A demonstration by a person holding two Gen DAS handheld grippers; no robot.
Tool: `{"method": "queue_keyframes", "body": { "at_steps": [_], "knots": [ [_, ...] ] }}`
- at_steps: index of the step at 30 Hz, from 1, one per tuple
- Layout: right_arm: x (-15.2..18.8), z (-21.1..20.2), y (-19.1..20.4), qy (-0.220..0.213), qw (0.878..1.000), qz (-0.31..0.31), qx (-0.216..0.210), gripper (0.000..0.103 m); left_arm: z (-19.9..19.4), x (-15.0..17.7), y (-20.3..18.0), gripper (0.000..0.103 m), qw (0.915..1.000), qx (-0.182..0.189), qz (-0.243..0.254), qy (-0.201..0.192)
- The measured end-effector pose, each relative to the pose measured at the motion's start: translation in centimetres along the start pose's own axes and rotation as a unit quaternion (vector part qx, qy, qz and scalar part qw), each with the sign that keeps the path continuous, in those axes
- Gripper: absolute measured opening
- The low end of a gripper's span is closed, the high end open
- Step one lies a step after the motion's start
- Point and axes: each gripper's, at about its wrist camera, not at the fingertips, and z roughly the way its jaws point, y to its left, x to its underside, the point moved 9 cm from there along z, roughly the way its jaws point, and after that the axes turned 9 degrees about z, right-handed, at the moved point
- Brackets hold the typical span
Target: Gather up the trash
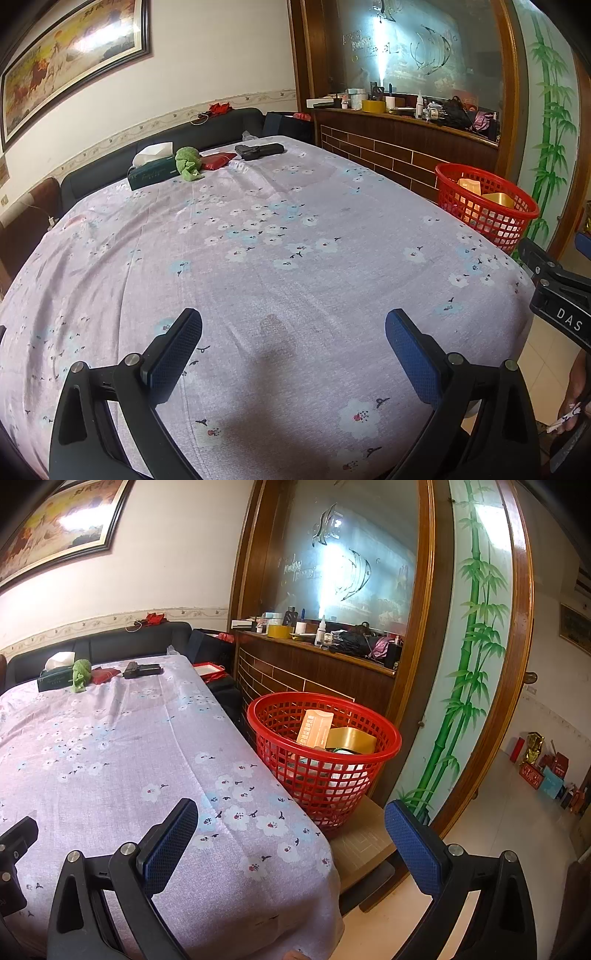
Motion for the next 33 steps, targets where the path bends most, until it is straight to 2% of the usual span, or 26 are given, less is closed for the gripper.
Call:
{"method": "queue_keyframes", "body": {
  "at_steps": [33],
  "knots": [
    [0.33, 0.04, -0.05, 0.004, 1.0, 0.002, 0.0, 0.103, 0.14, 0.41, 0.1, 0.099, 1.0, 0.001, -0.002, 0.004]
  ]
}}
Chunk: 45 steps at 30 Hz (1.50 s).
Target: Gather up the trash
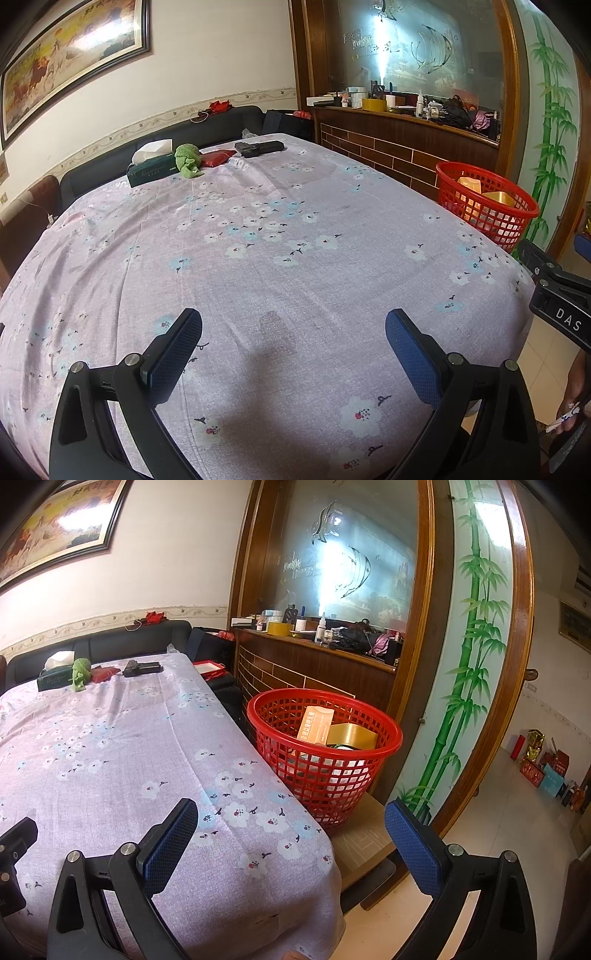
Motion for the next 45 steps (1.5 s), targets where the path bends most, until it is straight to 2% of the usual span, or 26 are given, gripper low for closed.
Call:
{"method": "queue_keyframes", "body": {
  "at_steps": [9, 13, 16, 20, 23, 26, 29, 35, 37, 45],
  "knots": [
    [-0.4, 0.1, 0.4, -0.003, 1.0, 0.0, -0.003, 0.103, 0.4, 0.5, 1.1, 0.099, 0.9998, -0.003, -0.017, 0.01],
    [-1.9, 0.3, 1.7, -0.012, 1.0, -0.003, -0.017, 0.103, 0.6, 0.6, 4.1, 0.099, 0.9987, -0.024, -0.041, 0.018],
    [-3.1, 0.9, 4.4, -0.005, 0.999, -0.017, -0.045, 0.103, 0.6, 0.9, 7.3, 0.099, 0.9963, -0.039, -0.072, 0.026],
    [-3.7, 2.1, 10.1, 0.027, 0.993, -0.049, -0.099, 0.103, 1.6, 2.6, 12.8, 0.099, 0.9877, -0.075, -0.117, 0.072],
    [-2.9, 3.1, 15.3, 0.07, 0.984, -0.07, -0.147, 0.103, 2.4, 4.4, 17.0, 0.099, 0.9771, -0.1, -0.155, 0.107],
    [-1.4, 4.4, 20.5, 0.119, 0.971, -0.1, -0.179, 0.102, 2.9, 6.1, 20.5, 0.099, 0.9647, -0.097, -0.2, 0.141],
    [0.8, 5.7, 24.7, 0.181, 0.954, -0.113, -0.21, 0.102, 3.5, 7.3, 22.4, 0.099, 0.9581, -0.088, -0.215, 0.167],
    [3.8, 8.2, 29.5, 0.259, 0.934, -0.127, -0.21, 0.103, 4.7, 7.6, 23.8, 0.099, 0.963, -0.088, -0.169, 0.19],
    [3.5, 8.6, 30.4, 0.251, 0.939, -0.127, -0.2, 0.103, 4.9, 7.7, 24.3, 0.101, 0.964, -0.083, -0.168, 0.189],
    [3.2, 9.4, 31.4, 0.256, 0.942, -0.109, -0.19, 0.103, 5.9, 7.3, 24.8, 0.103, 0.9638, -0.08, -0.166, 0.192]
  ]
}}
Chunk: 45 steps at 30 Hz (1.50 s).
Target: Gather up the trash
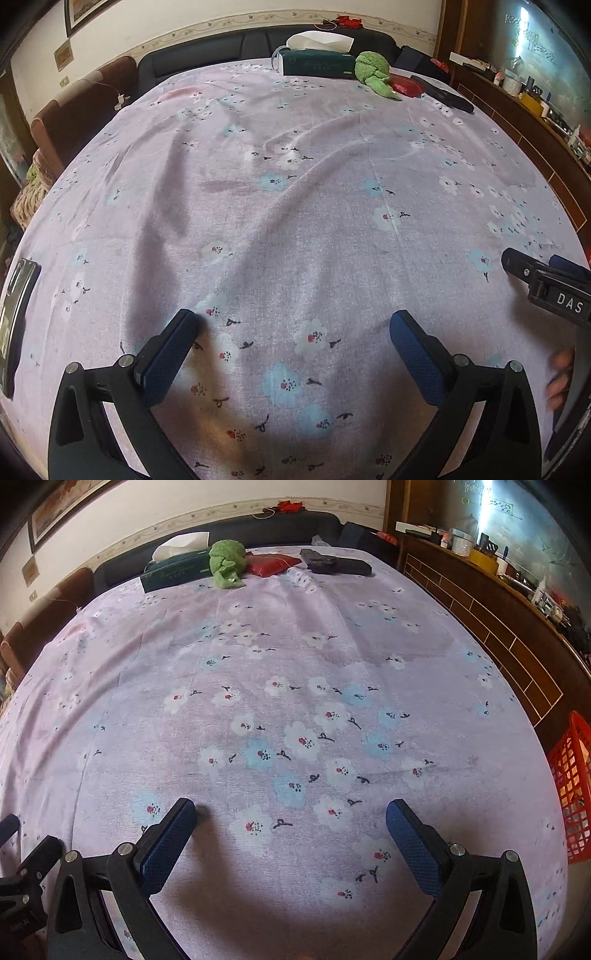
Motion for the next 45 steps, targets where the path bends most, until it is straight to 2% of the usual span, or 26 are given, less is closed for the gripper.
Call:
{"method": "queue_keyframes", "body": {
  "at_steps": [45],
  "knots": [
    [0.01, 0.07, 0.0, 0.0, 1.0, 0.0, 0.001, 0.103, 0.09, -0.14, 0.1, 0.103, 0.9999, -0.005, -0.007, -0.006]
  ]
}}
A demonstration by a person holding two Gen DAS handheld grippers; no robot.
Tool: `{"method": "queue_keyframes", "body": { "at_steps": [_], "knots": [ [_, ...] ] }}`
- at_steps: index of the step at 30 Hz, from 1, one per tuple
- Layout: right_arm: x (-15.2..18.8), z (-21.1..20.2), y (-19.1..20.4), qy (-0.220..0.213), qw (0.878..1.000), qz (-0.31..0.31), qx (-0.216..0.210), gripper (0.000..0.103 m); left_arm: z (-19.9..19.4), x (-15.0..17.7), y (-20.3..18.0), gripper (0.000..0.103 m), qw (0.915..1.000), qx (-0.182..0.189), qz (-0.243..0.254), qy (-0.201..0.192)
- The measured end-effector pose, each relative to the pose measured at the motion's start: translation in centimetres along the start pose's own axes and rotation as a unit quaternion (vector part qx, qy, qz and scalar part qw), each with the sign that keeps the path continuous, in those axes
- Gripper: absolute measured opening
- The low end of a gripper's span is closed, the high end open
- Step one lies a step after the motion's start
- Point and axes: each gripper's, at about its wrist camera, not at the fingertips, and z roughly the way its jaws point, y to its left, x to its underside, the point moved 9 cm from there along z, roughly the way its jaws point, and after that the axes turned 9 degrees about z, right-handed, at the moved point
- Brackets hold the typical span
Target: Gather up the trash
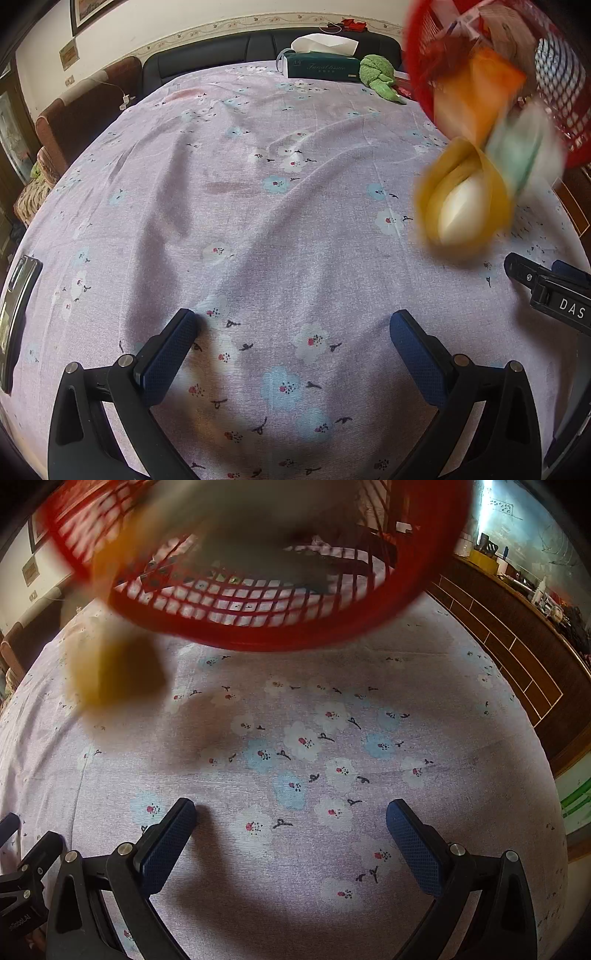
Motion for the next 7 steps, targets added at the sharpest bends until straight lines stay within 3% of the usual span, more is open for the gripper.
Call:
{"method": "queue_keyframes", "body": {
  "at_steps": [7],
  "knots": [
    [-0.11, -0.02, 0.04, 0.0, 1.0, 0.0, 0.0, 0.103, 0.06, -0.03, -0.19, 0.103, 1.0, 0.0, 0.0, 0.0]
  ]
}}
